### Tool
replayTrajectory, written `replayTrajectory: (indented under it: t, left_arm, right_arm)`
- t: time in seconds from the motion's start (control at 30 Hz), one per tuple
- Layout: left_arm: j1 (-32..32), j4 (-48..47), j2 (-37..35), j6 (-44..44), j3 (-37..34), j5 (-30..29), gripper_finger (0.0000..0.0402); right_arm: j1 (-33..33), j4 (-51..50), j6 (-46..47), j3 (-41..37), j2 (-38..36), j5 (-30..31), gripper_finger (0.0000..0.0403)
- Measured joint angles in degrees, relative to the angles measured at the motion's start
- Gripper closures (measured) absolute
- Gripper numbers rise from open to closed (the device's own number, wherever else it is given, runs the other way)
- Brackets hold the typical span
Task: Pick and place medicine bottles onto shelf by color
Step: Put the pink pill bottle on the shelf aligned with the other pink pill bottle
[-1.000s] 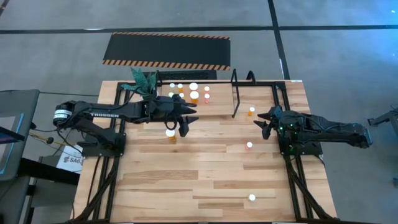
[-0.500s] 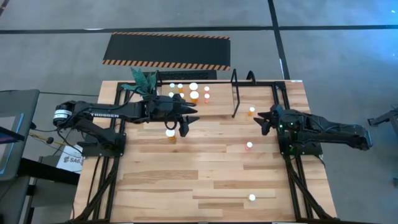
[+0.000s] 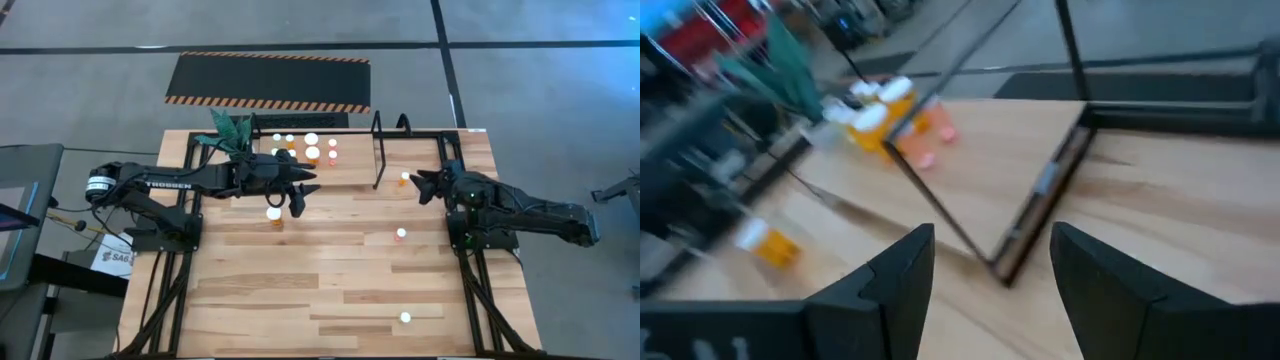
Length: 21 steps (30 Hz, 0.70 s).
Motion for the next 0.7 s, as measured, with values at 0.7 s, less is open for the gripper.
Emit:
replayTrajectory:
  t: [0.7]
  left_arm:
    - [0.0, -4.7, 0.0, 1.5, 0.0, -1.3, 0.0255]
  right_arm:
    - [5.5, 16.2, 8.2, 0.0, 5.9, -16.9, 0.0178]
